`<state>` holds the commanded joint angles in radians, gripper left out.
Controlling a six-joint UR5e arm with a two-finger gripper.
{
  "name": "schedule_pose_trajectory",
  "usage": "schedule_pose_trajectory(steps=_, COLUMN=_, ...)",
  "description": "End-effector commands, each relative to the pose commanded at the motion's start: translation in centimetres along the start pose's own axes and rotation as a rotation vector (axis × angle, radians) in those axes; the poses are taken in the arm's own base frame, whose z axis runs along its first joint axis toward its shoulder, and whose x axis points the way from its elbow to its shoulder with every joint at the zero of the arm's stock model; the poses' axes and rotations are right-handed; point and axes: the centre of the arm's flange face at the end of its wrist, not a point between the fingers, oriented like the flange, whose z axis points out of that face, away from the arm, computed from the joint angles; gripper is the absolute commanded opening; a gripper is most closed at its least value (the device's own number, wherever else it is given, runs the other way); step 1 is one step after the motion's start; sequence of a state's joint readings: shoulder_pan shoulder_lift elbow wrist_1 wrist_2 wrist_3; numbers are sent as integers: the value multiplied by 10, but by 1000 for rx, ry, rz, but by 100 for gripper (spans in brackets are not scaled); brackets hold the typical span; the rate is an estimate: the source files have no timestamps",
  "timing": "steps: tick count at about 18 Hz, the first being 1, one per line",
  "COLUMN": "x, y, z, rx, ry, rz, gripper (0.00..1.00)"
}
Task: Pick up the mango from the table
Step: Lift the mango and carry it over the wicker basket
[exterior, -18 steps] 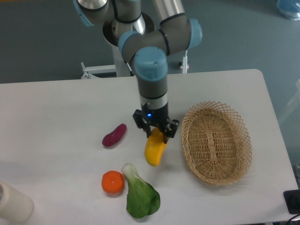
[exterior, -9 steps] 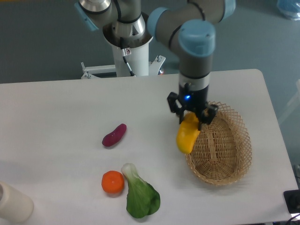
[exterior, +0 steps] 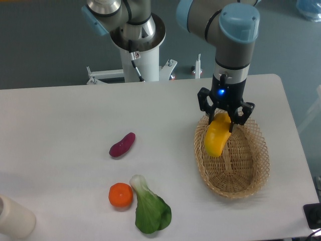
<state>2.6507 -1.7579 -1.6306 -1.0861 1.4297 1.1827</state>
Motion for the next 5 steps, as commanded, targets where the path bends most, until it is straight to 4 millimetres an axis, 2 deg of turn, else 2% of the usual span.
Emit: schedule_pose_trajectory(steps=5, x=2, y=-1, z=0, rx=1, ry=-1, rz=2, gripper=50)
